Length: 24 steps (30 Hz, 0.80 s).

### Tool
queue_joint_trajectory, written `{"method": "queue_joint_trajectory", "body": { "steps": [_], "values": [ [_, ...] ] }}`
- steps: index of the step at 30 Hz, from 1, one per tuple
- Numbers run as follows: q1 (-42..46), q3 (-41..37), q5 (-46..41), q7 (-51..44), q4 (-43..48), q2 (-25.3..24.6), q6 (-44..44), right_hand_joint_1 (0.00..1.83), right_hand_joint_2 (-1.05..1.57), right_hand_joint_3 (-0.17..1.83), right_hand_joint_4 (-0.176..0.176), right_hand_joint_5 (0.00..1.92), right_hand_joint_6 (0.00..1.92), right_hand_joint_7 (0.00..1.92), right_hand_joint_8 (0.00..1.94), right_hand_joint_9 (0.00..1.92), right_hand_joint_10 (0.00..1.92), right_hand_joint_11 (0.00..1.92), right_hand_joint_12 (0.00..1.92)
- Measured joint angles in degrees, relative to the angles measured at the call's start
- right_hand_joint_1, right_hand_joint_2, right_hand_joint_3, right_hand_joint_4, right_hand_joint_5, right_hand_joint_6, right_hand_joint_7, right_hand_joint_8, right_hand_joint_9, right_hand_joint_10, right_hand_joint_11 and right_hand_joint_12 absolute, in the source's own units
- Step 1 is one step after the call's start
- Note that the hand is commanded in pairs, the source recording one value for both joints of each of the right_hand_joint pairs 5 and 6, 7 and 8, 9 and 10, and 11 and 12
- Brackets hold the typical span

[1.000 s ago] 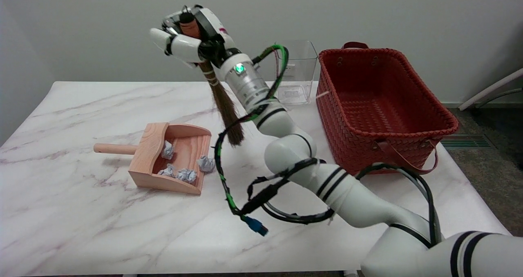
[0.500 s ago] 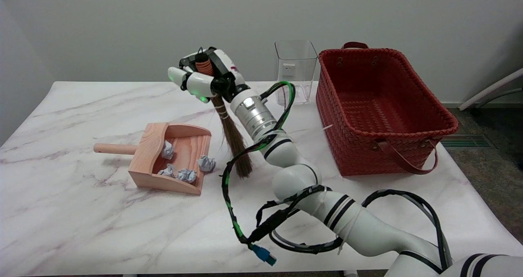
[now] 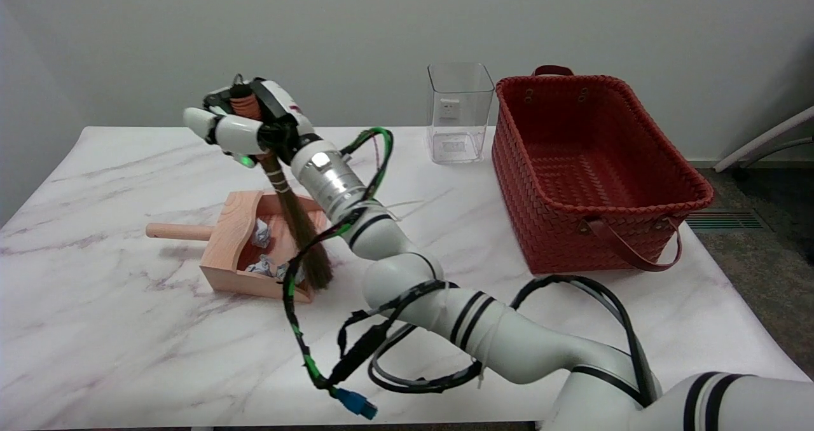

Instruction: Sweep the paper ball into the dustpan.

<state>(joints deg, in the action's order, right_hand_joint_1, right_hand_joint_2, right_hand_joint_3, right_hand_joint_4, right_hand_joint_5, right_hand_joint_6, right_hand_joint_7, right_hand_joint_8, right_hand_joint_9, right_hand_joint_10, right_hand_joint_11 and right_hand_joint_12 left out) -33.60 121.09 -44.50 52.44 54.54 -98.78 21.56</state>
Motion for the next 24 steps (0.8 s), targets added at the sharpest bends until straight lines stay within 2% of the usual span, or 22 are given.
{"method": "queue_joint_trajectory", "body": {
  "steps": [3,14,20,24],
  "values": [
    [-2.3,0.9,-0.5,1.7,-2.2,-1.8,0.3,1.11,1.57,0.84,0.000,1.92,1.92,1.92,1.92,1.88,1.88,1.76,1.76],
    [-7.8,1.9,-3.2,6.1,-5.6,-5.9,0.4,1.15,1.57,0.65,0.000,1.92,1.92,1.92,1.92,1.91,1.91,1.82,1.82],
    [-10.0,1.2,-4.1,5.9,-4.3,-5.6,0.5,1.17,1.57,0.58,0.000,1.92,1.92,1.92,1.92,1.92,1.92,1.84,1.84],
    [-10.4,0.6,-4.5,4.1,-1.5,-3.7,0.5,1.17,1.57,0.55,0.000,1.92,1.92,1.92,1.92,1.92,1.92,1.84,1.84]
  ]
}}
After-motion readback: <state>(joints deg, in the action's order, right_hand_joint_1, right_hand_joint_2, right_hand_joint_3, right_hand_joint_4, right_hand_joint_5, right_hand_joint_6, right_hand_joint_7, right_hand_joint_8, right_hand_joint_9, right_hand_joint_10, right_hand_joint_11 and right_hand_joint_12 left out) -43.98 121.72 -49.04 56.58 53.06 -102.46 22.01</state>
